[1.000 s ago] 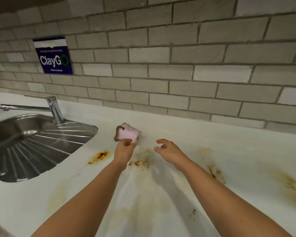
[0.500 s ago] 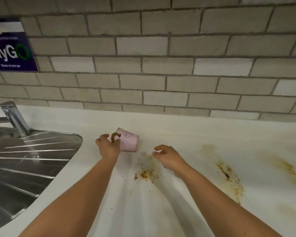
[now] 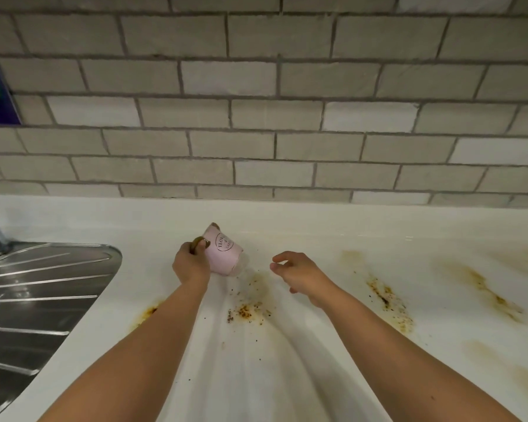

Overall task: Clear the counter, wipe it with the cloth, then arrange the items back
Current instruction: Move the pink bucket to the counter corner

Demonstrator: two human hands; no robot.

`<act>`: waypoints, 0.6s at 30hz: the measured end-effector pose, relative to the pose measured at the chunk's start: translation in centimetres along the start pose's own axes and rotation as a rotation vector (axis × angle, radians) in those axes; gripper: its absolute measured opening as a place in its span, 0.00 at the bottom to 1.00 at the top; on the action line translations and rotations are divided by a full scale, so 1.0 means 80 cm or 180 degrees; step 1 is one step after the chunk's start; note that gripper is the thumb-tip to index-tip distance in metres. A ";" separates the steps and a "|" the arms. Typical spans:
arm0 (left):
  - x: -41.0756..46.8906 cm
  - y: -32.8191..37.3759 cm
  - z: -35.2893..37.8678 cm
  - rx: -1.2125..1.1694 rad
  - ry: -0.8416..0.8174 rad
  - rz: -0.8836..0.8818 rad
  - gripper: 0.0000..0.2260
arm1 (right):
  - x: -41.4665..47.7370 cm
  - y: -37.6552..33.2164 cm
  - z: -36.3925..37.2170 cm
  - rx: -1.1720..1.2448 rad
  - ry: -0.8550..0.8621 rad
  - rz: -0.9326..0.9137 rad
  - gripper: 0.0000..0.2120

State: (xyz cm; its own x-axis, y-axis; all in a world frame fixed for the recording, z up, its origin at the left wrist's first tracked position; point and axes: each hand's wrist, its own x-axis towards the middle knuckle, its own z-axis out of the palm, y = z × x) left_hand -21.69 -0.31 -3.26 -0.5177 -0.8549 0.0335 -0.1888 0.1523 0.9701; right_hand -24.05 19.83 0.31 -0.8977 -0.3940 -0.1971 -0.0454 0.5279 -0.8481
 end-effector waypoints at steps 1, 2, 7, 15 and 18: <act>-0.004 0.003 0.002 -0.0044 -0.0069 0.0060 0.09 | 0.000 0.000 -0.002 0.0012 0.0017 0.0001 0.15; -0.010 0.009 0.004 -0.0081 -0.0158 0.0116 0.09 | 0.000 0.000 -0.003 0.0026 0.0038 -0.0004 0.15; -0.049 0.037 0.023 -0.0429 -0.0547 0.0423 0.06 | -0.003 0.006 -0.021 0.0242 0.0348 -0.0062 0.14; -0.130 0.079 0.061 -0.0657 -0.1233 0.0792 0.04 | -0.043 0.021 -0.089 0.0526 0.1098 -0.0124 0.20; -0.170 0.098 0.082 -0.0719 -0.1490 0.0907 0.07 | -0.067 0.036 -0.127 0.0603 0.1266 -0.0100 0.23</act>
State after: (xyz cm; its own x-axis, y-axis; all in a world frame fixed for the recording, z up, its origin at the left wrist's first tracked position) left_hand -21.59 15.79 2.31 -0.8446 -0.4783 0.2406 0.1676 0.1906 0.9673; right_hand -23.84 31.10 3.92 -0.9977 -0.0679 0.0032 -0.0274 0.3585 -0.9331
